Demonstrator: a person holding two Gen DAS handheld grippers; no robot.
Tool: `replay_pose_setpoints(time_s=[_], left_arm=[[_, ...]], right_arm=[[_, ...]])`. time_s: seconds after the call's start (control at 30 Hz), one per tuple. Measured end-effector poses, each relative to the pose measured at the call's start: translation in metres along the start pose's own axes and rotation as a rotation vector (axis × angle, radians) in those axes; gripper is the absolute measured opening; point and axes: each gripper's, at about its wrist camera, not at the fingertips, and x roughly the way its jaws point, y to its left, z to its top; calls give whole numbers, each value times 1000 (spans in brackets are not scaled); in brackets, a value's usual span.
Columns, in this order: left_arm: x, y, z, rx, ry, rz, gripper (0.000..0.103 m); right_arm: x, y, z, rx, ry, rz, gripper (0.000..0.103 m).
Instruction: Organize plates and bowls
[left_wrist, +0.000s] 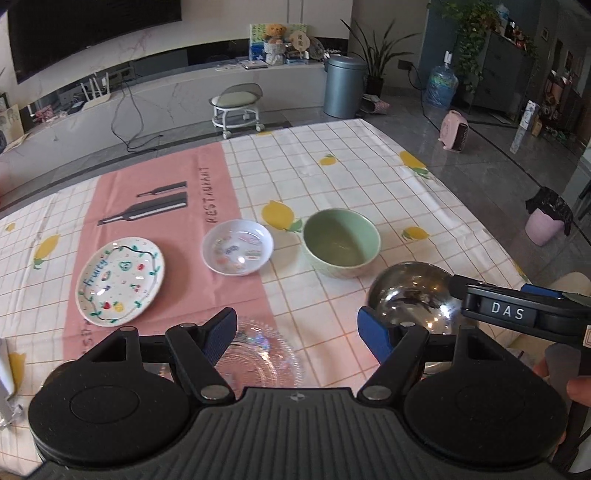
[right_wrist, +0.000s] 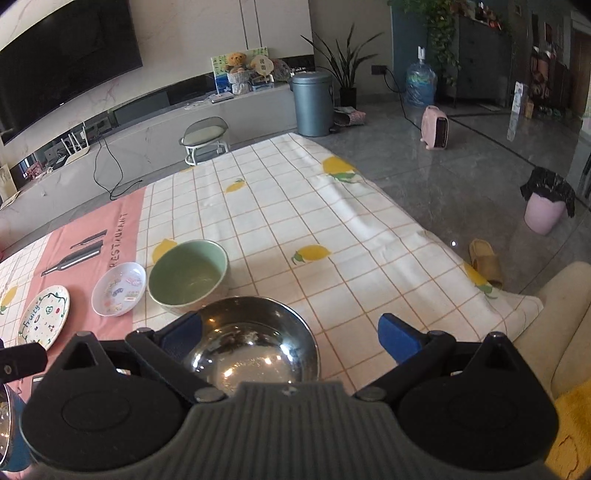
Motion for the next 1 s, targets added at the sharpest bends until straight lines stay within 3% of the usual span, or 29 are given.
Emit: replay_pose_setpoints(time_s=[0.23,0.43,0.67,0.8,0.9,1.0], left_arm=[[35,-36,-5,107,93,-53,86],[53,-42,-1,115,158,-95,86],[73,-55,1,242,243,-189,78],[81,-58,2,248,285,-216,72],[88,-58,4,237,320,-229,68],[94,-55,5,191,352,-242,62]], right_arm=[[24,-12,-9,-57,76,-70,99],[41,-28,-12,13,150,-31,91],[49,-24,-18,-32,197,24,59],[54,-22,-21,-46,219,50,36],[57,-23,-22,-49,232,59,26],[57,-22,-22,-54,239,65,25]])
